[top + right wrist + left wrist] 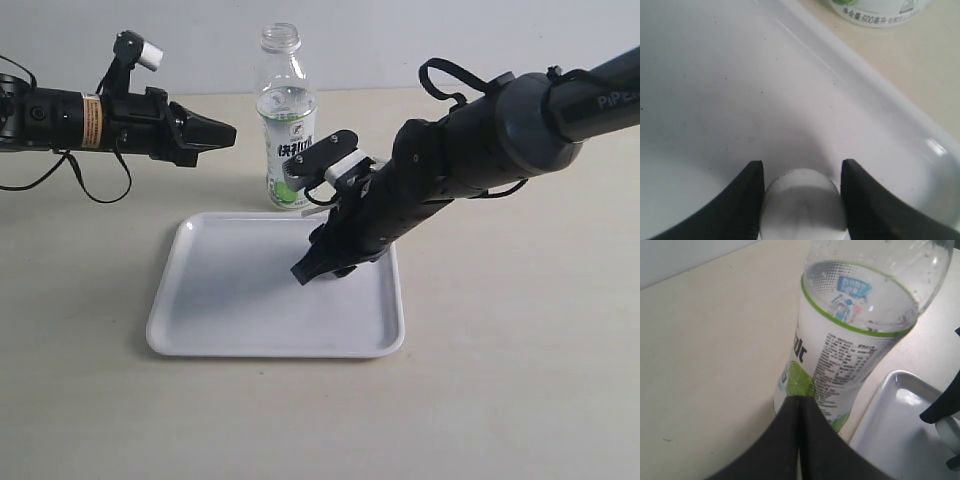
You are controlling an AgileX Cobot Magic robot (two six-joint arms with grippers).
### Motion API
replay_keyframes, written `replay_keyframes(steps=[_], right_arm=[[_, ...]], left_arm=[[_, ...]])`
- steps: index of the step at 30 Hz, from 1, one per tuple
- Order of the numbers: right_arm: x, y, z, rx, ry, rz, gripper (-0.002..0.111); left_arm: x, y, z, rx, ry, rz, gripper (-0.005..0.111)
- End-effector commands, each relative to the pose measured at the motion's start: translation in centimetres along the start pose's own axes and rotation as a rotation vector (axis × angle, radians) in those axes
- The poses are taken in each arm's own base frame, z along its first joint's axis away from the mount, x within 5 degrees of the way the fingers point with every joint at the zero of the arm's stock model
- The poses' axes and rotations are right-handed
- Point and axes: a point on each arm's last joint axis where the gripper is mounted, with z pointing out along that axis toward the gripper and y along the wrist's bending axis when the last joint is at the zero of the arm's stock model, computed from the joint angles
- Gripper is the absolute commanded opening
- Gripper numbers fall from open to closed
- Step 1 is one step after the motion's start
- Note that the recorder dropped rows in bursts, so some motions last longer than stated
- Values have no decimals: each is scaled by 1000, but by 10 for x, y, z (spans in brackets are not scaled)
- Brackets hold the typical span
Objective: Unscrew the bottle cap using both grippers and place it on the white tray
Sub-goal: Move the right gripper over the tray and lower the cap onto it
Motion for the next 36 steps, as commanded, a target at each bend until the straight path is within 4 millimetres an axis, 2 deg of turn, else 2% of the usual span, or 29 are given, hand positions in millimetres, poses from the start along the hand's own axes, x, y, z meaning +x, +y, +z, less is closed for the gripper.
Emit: replay_keyframes(steps=[1, 13, 16, 20, 30, 33, 36], right_arm=[[-3, -3, -1, 11, -17, 10, 0], [-3, -3, -1, 11, -17, 9, 0], [-3, -3, -1, 11, -17, 9, 5], [-3, -3, -1, 11, -17, 9, 18], [-3, -3, -2, 11, -19, 8, 57], [-4, -3, -4, 12, -25, 7, 65], [-6, -3, -8, 10, -31, 6, 68]], left_arm=[[-6, -2, -3, 9, -27, 5, 0], [-6, -2, -3, 9, -27, 7, 0], [-6, -2, -3, 9, -27, 7, 0], [-6, -2, -3, 9, -27, 7, 0], [-6, -2, -3, 9, -27, 9, 0], [-7, -2, -3, 7, -32, 6, 0], [-7, -2, -3, 1, -38, -1, 0]])
